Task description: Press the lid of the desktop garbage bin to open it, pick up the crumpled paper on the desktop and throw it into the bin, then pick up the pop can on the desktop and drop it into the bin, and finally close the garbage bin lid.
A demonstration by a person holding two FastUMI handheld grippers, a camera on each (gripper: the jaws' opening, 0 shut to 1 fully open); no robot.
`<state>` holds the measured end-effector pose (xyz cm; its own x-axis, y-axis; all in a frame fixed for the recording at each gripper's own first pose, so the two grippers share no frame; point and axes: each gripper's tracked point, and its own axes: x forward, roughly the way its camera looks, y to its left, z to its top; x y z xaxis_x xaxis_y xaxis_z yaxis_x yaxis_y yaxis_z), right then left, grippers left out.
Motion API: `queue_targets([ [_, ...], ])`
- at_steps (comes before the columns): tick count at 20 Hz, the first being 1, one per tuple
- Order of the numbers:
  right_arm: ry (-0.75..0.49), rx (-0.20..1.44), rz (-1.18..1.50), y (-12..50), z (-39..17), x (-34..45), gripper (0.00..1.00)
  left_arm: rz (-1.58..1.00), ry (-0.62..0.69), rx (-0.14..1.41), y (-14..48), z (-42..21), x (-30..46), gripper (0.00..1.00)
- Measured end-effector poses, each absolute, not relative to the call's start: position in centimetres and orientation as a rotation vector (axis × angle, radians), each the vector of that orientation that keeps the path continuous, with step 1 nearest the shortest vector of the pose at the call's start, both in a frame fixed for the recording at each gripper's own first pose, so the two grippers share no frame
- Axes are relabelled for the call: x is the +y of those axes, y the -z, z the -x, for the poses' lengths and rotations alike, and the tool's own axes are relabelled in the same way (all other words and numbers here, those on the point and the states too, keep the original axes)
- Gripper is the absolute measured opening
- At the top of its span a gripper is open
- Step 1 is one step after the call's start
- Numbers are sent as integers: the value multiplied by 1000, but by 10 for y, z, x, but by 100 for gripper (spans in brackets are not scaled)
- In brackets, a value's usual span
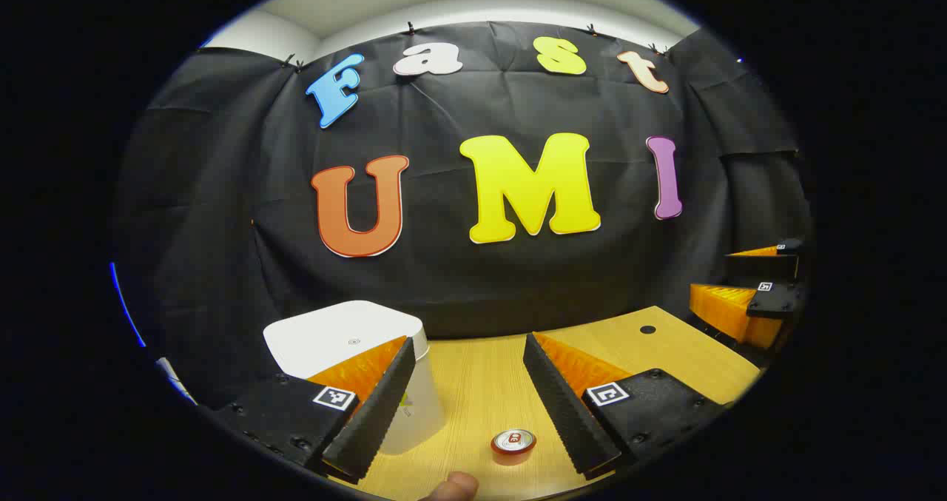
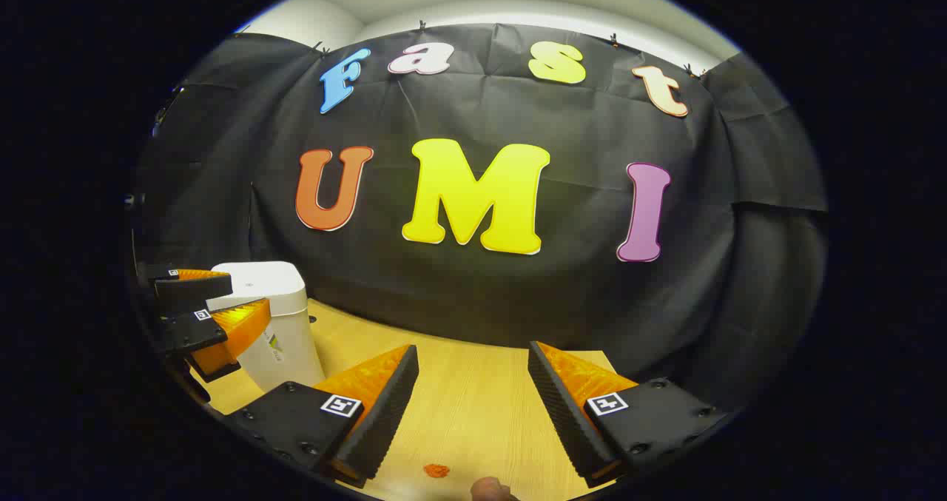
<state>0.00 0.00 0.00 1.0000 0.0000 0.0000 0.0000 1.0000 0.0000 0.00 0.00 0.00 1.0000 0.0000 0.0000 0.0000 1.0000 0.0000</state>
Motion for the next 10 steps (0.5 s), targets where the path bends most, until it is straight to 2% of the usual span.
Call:
queue_targets([
  [10, 85, -33, -53, -4, 2, -42, 94, 5, 29, 4, -1, -4, -19, 97],
])
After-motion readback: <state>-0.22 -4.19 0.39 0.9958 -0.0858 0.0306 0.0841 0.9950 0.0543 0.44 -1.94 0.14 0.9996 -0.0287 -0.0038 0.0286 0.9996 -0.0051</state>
